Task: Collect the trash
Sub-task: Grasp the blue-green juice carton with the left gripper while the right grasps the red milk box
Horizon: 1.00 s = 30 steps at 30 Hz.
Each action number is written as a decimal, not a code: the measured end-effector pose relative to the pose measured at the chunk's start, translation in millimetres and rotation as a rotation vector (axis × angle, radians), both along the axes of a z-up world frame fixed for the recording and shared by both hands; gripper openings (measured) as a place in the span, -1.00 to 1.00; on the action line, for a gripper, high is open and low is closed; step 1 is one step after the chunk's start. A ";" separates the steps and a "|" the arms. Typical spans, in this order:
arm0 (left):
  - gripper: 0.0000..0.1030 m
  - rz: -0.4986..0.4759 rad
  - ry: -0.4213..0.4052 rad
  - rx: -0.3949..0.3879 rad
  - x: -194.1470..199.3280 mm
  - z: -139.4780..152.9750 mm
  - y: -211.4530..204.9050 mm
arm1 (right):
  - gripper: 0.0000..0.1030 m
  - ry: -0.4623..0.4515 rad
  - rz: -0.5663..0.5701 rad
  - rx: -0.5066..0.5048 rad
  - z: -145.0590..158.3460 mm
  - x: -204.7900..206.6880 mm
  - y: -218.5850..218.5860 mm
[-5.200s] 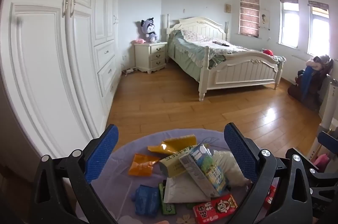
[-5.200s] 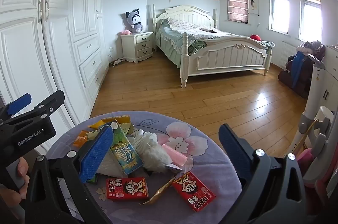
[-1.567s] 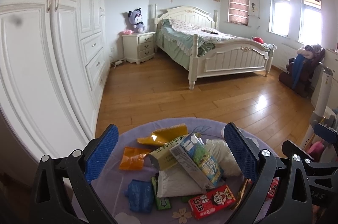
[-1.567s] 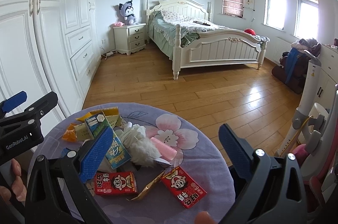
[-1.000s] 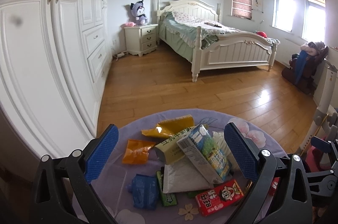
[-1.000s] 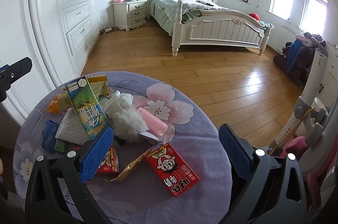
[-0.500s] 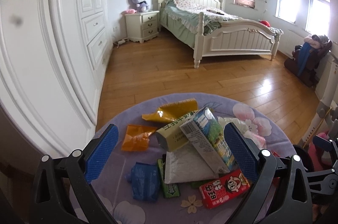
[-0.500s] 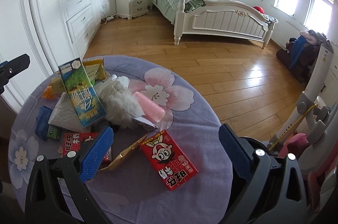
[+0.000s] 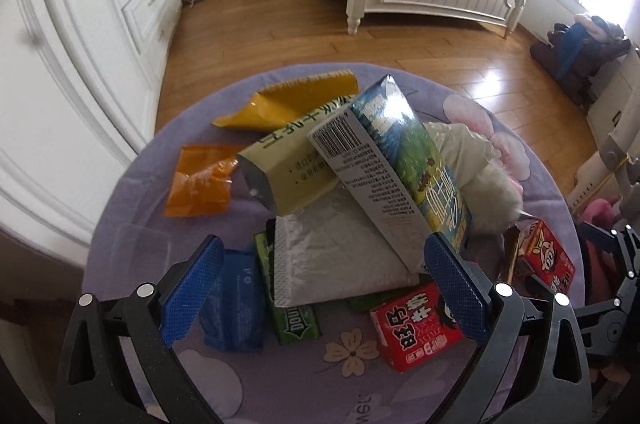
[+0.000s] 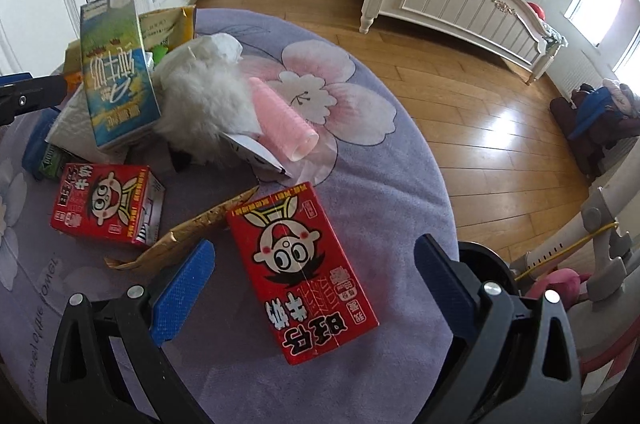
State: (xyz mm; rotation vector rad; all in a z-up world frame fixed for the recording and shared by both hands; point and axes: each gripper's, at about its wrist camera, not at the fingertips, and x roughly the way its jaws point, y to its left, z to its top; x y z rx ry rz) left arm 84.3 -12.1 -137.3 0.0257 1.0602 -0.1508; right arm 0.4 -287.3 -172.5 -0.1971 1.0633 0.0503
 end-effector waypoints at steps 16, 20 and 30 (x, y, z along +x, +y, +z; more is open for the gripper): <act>0.91 0.179 0.080 -0.007 42.1 -3.3 -10.2 | 0.91 0.044 0.055 0.030 -6.8 24.6 -0.4; 0.91 0.183 0.144 0.008 60.9 10.7 -27.7 | 0.91 0.057 0.072 0.036 -7.9 27.4 -3.4; 0.86 0.185 0.206 0.207 107.7 -16.9 -84.6 | 0.91 0.085 0.077 0.077 -12.6 42.7 -9.5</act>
